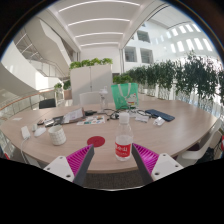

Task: Pour water

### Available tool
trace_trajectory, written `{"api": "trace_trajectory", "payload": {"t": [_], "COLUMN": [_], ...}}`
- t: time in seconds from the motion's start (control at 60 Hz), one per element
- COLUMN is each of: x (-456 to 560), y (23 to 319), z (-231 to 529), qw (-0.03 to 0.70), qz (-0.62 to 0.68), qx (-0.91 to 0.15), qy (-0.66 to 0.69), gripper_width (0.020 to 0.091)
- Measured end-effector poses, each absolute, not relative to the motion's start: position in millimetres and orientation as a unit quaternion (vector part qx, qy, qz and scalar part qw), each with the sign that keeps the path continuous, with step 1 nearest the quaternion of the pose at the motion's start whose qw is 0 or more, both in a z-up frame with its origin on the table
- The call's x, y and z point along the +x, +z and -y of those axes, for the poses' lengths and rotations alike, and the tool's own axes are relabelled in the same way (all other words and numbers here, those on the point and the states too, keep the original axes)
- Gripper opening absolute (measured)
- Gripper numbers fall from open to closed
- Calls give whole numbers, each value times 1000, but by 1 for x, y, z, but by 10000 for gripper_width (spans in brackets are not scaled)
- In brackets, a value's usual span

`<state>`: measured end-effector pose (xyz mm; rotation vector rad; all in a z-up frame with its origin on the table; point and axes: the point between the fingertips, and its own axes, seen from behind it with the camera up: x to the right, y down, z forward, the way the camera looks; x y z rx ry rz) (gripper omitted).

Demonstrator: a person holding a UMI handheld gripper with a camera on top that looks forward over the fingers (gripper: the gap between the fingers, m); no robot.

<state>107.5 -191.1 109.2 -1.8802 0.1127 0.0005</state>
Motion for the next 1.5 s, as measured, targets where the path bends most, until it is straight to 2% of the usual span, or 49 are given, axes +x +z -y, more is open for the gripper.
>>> {"api": "trace_trajectory", "payload": {"t": [0.117,0.233,0.25,0.283,0.317,0.35,0.367,0.4,0.467,0.533,0.633,0.683,0.733,0.85,0.917,1.017,1.15,1.267,1.35,1.45,1.5], "x": [138,154,155,155,155,154,153,155,157,158,158,154,154,142,126,85,9,-38,-58,-63,-63], "y": [75,53,52,49,46,43,38,42,42,40,36,37,37,112,170,219,218,196,181,168,172], "z": [139,93,87,78,69,62,59,60,60,61,59,60,64,58,46,15,-25,-44,-55,-66,-68], "qw": [602,617,621,627,629,628,628,636,645,637,611,597,580,608,618,606,539,461,387,296,257], "qz": [-65,-64,-63,-61,-58,-54,-54,-58,-65,-80,-87,-99,-102,-50,3,127,332,483,593,664,681], "qx": [-796,-785,-782,-777,-775,-776,-776,-769,-761,-766,-786,-796,-808,-792,-784,-770,-708,-610,-499,-402,-360], "qy": [-2,-9,-10,-13,-12,-8,-12,-18,-23,-12,-8,6,19,-27,-59,-154,-314,-428,-498,-556,-584], "gripper_width": [831,829,846,808,721,558,509,507,446,424,306,288,288,287,288,285,287,288,287,286,286]}}
